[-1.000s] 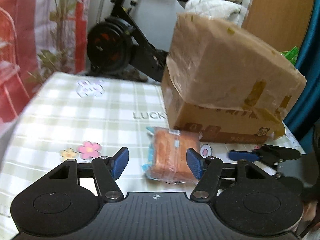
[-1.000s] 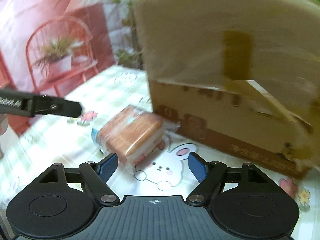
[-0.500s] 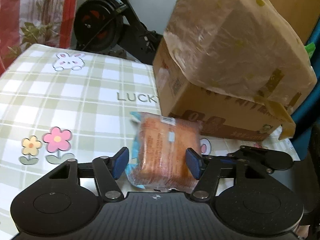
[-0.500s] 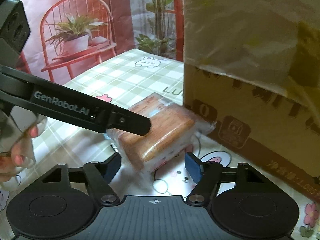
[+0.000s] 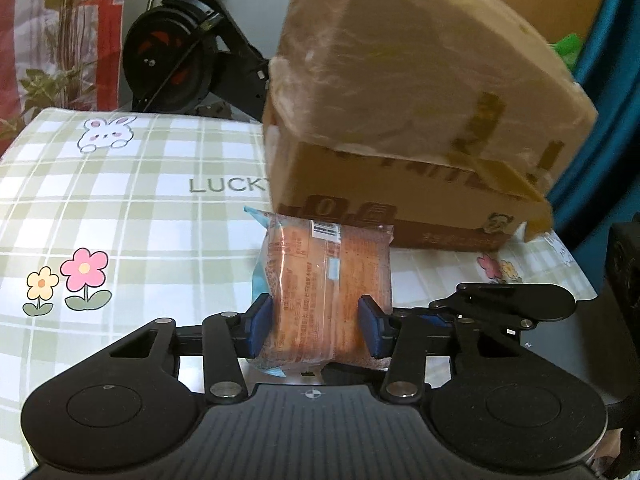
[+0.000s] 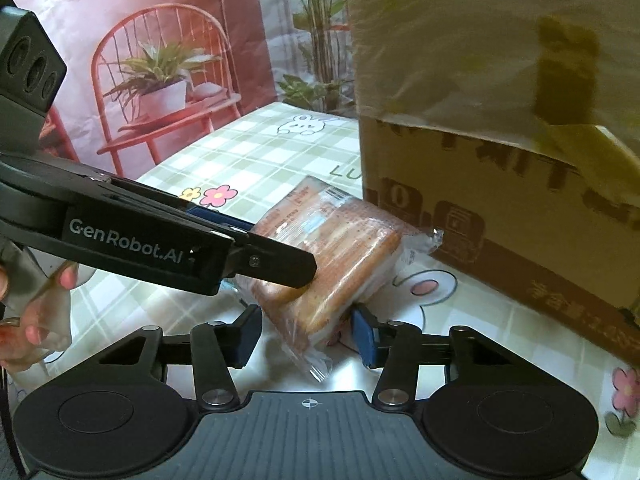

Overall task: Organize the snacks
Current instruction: 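Grasp the bread loaf bag with the left gripper, then carry the bread bag over the box and open the left gripper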

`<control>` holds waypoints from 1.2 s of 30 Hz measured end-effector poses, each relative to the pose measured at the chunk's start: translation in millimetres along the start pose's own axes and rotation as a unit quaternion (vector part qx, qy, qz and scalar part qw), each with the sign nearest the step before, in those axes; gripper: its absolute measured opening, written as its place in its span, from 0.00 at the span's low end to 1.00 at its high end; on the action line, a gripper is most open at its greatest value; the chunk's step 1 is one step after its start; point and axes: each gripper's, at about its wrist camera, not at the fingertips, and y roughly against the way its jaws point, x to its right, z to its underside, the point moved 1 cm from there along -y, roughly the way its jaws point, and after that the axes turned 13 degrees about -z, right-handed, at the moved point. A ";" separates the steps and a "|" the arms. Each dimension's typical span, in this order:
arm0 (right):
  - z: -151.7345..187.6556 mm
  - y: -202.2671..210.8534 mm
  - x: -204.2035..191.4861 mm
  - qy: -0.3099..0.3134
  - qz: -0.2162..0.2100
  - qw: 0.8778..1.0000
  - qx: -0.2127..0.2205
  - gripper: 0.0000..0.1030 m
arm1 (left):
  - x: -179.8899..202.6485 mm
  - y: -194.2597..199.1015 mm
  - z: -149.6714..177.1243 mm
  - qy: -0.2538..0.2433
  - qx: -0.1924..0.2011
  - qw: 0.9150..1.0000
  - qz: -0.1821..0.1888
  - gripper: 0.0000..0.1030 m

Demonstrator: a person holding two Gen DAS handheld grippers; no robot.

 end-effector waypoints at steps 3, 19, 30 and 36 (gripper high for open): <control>1.9 12.8 -1.7 0.006 -0.002 1.000 0.011 0.44 | 9.5 13.9 -1.9 -0.009 0.010 1.000 -0.004 0.47; -23.3 135.0 -21.3 0.080 0.026 0.991 0.103 0.44 | 83.5 114.5 -34.2 -0.061 0.128 0.990 -0.020 0.48; -73.4 202.6 -19.2 0.128 0.048 0.979 0.153 0.44 | 113.2 143.5 -81.2 -0.057 0.190 0.980 -0.001 0.48; -112.1 210.6 4.2 0.147 0.072 0.973 0.164 0.44 | 116.6 125.5 -123.8 -0.052 0.201 0.978 0.016 0.48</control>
